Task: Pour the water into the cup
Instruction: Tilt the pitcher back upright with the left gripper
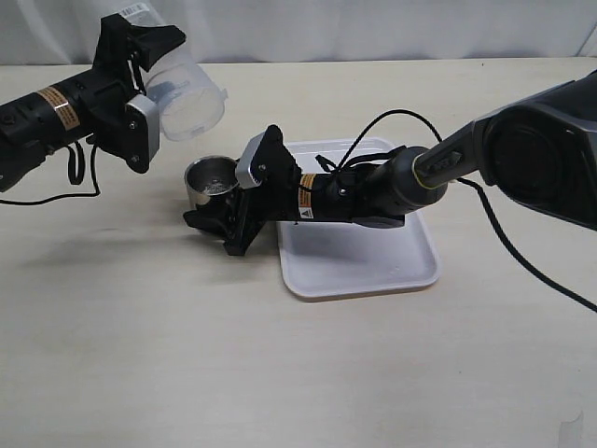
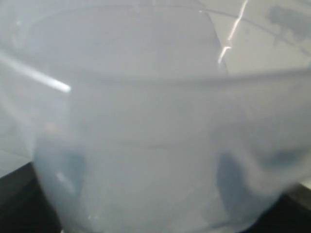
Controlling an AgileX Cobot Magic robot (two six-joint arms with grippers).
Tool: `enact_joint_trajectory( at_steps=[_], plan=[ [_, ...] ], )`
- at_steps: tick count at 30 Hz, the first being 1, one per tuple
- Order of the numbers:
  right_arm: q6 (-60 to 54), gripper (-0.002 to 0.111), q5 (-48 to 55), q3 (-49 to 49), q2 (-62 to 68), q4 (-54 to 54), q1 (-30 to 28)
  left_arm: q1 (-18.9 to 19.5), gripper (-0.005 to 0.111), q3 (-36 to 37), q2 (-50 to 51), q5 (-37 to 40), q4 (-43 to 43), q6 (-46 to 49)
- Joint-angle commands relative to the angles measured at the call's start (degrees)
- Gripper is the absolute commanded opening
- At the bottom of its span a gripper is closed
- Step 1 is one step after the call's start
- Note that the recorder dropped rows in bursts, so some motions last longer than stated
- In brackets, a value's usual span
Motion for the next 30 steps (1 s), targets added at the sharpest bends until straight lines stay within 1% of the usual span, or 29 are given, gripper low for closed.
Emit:
enact_joint_trajectory(
  at_steps=[1, 19, 23, 30],
  plan=[
    [0.4, 0.004, 0.7, -0.1, 0.1, -0.8, 0.0, -0.1, 0.0, -0.5, -0.7, -2.8, -0.2, 0.2],
    [0.4, 0.004, 0.7, -0.1, 0.1, -0.8, 0.0, -0.1, 0.0, -0.5, -0.7, -4.0, 0.5, 0.2],
    [0.4, 0.004, 0.7, -0.1, 0.1, -0.8, 0.0, -0.1, 0.0, -0.5, -0.7, -4.0, 3.0, 0.0],
    [0.4, 0.004, 0.7, -0.1, 0.1, -0.8, 0.0, -1.8, 0.0, -0.5, -0.7, -4.0, 2.6, 0.0]
  ],
)
